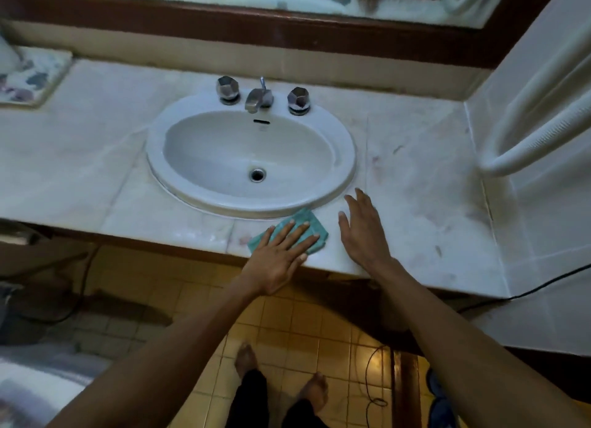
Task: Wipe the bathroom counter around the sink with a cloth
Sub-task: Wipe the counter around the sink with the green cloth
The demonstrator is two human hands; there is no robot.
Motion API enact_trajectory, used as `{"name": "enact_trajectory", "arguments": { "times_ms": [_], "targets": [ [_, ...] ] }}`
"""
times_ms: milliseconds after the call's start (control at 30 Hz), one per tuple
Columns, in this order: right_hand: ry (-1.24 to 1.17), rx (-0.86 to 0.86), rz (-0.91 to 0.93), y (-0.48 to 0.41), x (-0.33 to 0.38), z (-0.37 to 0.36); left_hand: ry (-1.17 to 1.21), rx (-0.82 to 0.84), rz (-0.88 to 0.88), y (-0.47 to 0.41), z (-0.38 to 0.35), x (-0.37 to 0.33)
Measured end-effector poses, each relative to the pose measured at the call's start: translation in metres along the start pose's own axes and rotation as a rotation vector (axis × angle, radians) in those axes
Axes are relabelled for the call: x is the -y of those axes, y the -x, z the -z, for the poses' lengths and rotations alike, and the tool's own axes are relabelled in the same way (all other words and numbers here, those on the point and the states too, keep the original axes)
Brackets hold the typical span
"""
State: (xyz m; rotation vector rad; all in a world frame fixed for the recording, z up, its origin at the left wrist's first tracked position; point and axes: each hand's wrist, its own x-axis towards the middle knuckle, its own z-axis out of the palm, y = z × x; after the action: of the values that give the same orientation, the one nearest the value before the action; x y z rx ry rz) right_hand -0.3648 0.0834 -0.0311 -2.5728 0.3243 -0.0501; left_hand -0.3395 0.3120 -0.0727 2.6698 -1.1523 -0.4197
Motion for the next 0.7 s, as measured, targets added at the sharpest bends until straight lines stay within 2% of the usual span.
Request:
{"name": "enact_trajectory", "arguments": {
  "times_ms": [133, 233, 500, 700],
  "targets": [
    [0.048, 0.09, 0.19, -0.031, 0.06, -0.033, -0.014, -0.033, 0.066, 0.045, 0.006, 0.056],
    [0.179, 0.195, 0.248, -0.046, 0.096, -0.066, -0.006, -0.048, 0.126, 0.078, 0.014, 0.106],
    [0.241, 0.3, 0.253, -0.078, 0.192, -0.133, 0.01, -0.091, 0.285, 0.112, 0.048, 0.227],
    [0.17, 0.279, 0.222, -0.095, 0.247, -0.166, 0.107, -0.157, 0.366, 0.12, 0.047, 0.229]
  ]
}}
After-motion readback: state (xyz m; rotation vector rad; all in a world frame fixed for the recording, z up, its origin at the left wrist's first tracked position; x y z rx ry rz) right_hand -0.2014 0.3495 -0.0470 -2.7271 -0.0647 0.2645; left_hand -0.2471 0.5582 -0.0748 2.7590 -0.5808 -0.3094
